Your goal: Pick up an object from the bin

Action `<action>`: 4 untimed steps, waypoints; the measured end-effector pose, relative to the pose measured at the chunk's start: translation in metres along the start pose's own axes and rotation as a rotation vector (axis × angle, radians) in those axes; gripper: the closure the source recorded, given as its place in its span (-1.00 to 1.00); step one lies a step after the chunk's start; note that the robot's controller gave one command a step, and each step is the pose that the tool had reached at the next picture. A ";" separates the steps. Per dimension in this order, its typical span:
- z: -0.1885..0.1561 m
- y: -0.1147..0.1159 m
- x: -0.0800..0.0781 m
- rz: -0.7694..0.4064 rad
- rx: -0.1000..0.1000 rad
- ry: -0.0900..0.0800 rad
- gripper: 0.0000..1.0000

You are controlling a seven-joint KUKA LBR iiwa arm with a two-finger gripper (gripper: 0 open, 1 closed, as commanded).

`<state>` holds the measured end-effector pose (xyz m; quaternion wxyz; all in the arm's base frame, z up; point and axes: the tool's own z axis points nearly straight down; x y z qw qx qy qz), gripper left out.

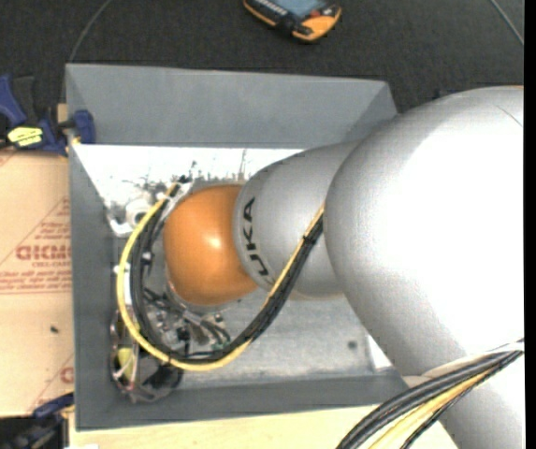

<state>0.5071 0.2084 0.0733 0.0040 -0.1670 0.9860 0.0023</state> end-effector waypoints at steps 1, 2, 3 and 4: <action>0.000 0.000 0.000 0.000 0.000 0.000 1.00; -0.001 0.000 0.000 0.000 0.000 -0.001 1.00; -0.008 0.000 0.001 0.000 0.000 0.002 1.00; -0.029 -0.001 0.002 0.001 0.001 0.004 1.00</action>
Offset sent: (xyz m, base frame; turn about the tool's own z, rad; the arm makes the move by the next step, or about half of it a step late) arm -0.0001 0.0000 0.0140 0.0000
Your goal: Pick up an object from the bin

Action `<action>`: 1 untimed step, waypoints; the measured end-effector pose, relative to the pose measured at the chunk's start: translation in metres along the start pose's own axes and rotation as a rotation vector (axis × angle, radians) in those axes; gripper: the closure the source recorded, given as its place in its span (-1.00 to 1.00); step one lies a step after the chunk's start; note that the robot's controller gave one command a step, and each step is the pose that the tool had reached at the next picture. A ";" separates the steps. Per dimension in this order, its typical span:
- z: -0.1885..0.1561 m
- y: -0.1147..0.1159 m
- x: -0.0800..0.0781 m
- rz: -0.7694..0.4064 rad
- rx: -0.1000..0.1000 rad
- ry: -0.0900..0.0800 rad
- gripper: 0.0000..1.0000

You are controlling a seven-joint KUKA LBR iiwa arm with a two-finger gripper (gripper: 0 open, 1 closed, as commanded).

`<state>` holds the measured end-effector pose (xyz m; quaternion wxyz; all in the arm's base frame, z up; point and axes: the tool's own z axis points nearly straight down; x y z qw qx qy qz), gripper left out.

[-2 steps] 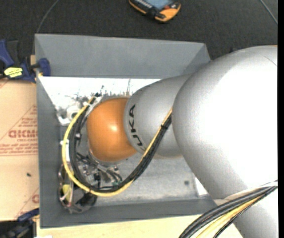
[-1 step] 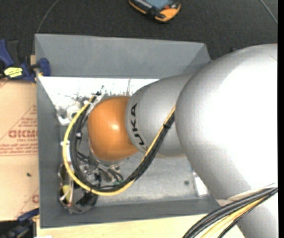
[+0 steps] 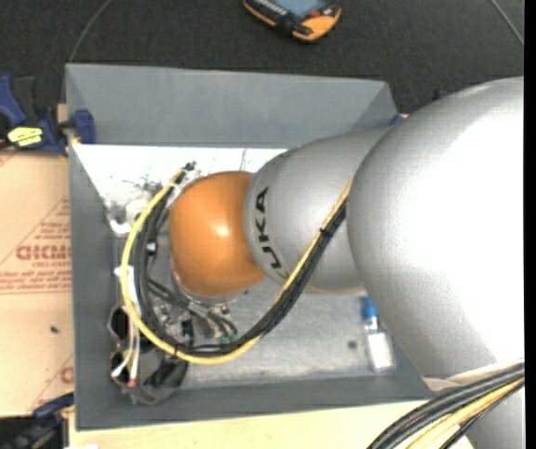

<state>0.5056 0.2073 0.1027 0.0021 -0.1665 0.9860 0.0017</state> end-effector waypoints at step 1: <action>-0.014 0.000 0.000 0.001 0.000 0.002 1.00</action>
Offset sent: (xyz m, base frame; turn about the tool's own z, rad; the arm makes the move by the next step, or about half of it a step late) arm 0.0002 0.0000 0.0601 0.0003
